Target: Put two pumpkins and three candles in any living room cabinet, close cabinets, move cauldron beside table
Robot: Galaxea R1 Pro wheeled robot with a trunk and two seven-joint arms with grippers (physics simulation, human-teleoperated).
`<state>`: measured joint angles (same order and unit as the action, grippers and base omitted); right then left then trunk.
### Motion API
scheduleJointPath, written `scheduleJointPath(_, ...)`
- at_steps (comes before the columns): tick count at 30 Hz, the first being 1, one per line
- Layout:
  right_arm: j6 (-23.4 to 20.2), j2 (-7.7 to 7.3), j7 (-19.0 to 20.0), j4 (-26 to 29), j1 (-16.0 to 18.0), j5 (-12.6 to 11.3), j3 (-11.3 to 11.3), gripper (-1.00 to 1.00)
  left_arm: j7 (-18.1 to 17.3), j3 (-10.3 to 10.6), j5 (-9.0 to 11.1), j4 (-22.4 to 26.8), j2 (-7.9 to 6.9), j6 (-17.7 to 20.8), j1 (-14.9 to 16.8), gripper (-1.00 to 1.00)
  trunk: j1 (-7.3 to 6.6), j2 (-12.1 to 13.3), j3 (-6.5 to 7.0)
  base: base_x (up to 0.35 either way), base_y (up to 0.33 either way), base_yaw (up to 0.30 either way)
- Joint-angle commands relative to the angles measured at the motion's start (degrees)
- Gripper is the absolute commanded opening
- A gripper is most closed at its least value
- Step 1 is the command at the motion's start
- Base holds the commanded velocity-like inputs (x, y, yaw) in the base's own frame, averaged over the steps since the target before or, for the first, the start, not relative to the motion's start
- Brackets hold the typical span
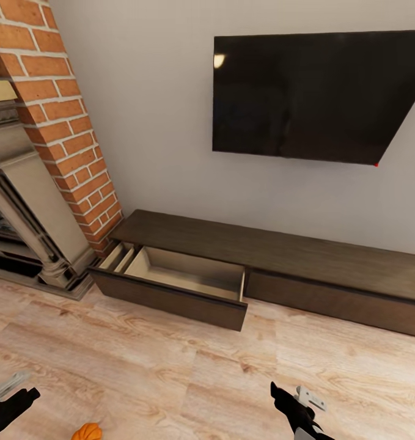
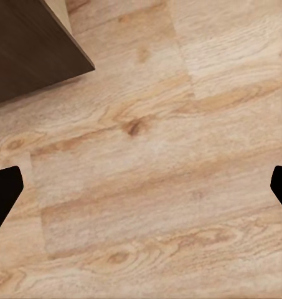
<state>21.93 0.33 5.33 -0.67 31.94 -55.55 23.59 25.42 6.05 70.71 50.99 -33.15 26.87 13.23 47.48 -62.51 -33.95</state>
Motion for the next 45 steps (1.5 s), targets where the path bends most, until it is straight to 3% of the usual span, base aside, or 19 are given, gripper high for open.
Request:
scheduleJointPath(1, 0.22, 0.02, -0.23, -0.12, 0.05, -0.51, 0.23, 1.0, 0.51, 0.21, 0.63, 0.08, -0.07, -0.06, 0.04, 1.0, 0.0, -0.04, 0.05, 0.0, 0.0, 0.087)
scheduleJointPath(10, 0.22, 0.03, -1.61, -0.12, 0.05, -0.3, 0.3, 1.0, 0.43, 0.16, 0.83, 0.08, -0.13, -0.06, 0.04, 1.0, 0.0, -0.04, 0.91, 0.0, 0.023, 0.091)
scheduleJointPath(15, 0.1, 0.03, -3.14, -0.12, 0.05, 3.31, 1.11, 1.0, 0.42, -0.19, 0.83, 0.08, -0.16, -0.02, 0.04, 1.0, 0.0, -0.04, 1.34, 0.0, 0.002, 0.154)
scheduleJointPath(17, -0.02, 0.09, -5.8, -0.01, 0.05, 5.53, 1.29, 1.0, 0.39, -1.61, 0.78, 0.08, -0.16, 0.01, 0.04, 1.0, 0.0, -0.04, 1.47, 0.0, 0.0, 0.167)
scheduleJointPath(20, -0.1, 0.1, -7.82, 0.23, 0.05, 6.37, 1.34, 1.0, 0.39, -2.64, 0.65, 0.08, -0.16, 0.02, 0.04, 1.0, 0.0, -0.04, 1.55, 0.0, 0.0, 0.072)
scheduleJointPath(30, 0.12, 0.1, -8.72, 0.47, 0.05, 6.81, 1.44, 1.0, 0.42, -3.03, 0.23, 0.08, -0.16, -0.03, 0.04, 1.0, 0.0, -0.04, 1.81, -0.005, -0.032, 0.128)
scheduleJointPath(45, 0.23, 0.43, -9.0, 0.49, 0.05, 6.86, 1.46, 1.0, 0.48, -2.8, 0.15, -0.01, -0.16, -0.03, 0.04, 1.0, 0.0, -0.04, 2.51, -0.007, -0.279, 0.246)
